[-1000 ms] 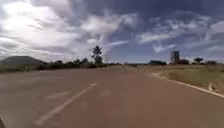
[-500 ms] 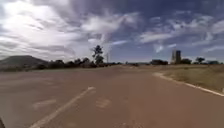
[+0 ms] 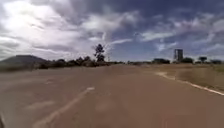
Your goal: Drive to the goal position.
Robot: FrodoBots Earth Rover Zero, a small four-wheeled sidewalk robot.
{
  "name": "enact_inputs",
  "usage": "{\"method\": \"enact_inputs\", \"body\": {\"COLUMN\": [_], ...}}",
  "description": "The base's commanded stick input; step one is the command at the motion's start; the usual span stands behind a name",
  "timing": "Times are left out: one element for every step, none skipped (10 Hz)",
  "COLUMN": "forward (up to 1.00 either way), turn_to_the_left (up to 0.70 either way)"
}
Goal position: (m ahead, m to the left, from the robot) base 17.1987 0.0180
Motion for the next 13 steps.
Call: {"method": "enact_inputs", "body": {"forward": [0.97, 0.97, 0.97, 0.97, 0.98, 0.98, 0.99, 0.99, 0.99, 0.99, 0.99, 0.99, 0.99], "turn_to_the_left": [0.00, 0.00, 0.00, 0.00, 0.00, 0.00, 0.00, -0.16, -0.26, -0.36, -0.33, -0.21, -0.08]}}
